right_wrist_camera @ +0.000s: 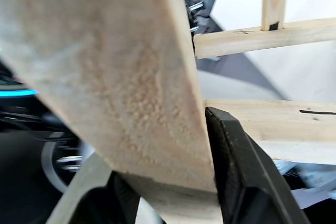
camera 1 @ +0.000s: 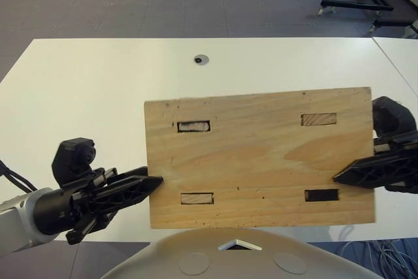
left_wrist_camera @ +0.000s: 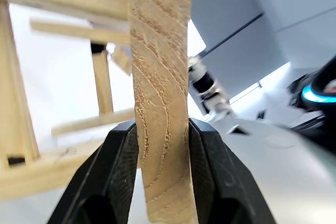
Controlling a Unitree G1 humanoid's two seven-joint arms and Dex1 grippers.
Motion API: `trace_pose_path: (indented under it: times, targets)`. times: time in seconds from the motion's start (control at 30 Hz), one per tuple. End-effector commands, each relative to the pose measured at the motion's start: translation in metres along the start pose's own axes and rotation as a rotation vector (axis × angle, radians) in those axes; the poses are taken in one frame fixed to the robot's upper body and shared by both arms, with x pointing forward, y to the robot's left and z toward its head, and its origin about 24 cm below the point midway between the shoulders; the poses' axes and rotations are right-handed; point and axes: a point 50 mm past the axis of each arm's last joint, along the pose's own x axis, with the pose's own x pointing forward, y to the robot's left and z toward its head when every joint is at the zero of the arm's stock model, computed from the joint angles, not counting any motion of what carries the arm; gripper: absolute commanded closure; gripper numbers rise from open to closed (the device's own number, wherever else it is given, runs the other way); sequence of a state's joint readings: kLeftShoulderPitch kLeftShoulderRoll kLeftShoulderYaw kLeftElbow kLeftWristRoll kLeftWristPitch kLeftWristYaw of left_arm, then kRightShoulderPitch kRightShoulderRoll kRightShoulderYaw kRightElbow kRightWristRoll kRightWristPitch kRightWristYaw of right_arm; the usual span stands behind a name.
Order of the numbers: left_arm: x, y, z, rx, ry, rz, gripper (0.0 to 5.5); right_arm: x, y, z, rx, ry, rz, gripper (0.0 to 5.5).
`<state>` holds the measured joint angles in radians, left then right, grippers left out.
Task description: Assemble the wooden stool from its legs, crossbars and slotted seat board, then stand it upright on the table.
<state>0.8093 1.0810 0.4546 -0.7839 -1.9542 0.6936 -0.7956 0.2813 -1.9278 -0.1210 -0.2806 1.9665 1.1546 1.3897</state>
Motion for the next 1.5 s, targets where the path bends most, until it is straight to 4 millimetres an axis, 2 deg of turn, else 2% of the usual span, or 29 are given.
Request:
trace_pose_path:
  times: [0.03, 0.2, 0.3, 0.43, 0.53, 0.57, 0.77, 0.9, 1.17, 1.3, 1.5]
  targets:
    - [0.0, -0.006, 0.002, 0.02, -0.056, -0.12, 3.8, -0.007, 0.01, 0.0, 0.198, -0.018, 0.116, 3.25]
    - [-0.011, -0.001, 0.014, 0.054, -0.078, -0.1, 2.94, -0.011, 0.001, 0.0, 0.206, -0.053, 0.116, 2.26]
    - [-0.014, 0.001, 0.019, 0.048, -0.062, -0.081, 2.45, -0.013, -0.01, -0.006, 0.154, -0.085, 0.1, 1.68]
    - [-0.014, 0.002, 0.019, 0.027, -0.02, -0.058, 1.77, -0.005, -0.036, -0.011, -0.011, -0.16, 0.043, 0.89]
    - [-0.014, 0.001, 0.019, 0.026, 0.0, -0.059, 1.32, -0.004, -0.053, -0.003, -0.082, -0.245, -0.016, 0.33]
    - [-0.015, 0.0, 0.02, 0.028, -0.003, -0.058, 1.32, -0.006, -0.054, 0.001, -0.094, -0.263, -0.027, 0.15]
    - [-0.017, 0.002, 0.024, 0.07, -0.055, -0.035, 1.32, -0.026, -0.046, 0.016, -0.134, -0.364, -0.052, 0.12]
    - [-0.023, 0.002, 0.038, 0.138, -0.098, -0.006, 1.32, -0.033, -0.034, 0.01, -0.131, -0.356, -0.049, 0.12]
    - [-0.025, 0.0, 0.043, 0.173, -0.111, -0.015, 1.32, -0.037, -0.042, -0.026, -0.079, -0.436, -0.14, 0.12]
    - [-0.02, -0.003, 0.033, 0.116, -0.034, -0.056, 1.32, -0.017, -0.037, -0.054, -0.053, -0.339, -0.075, 0.12]
    - [-0.015, 0.003, 0.024, 0.115, 0.012, -0.039, 1.32, -0.008, -0.046, -0.069, -0.174, -0.336, -0.156, 0.12]
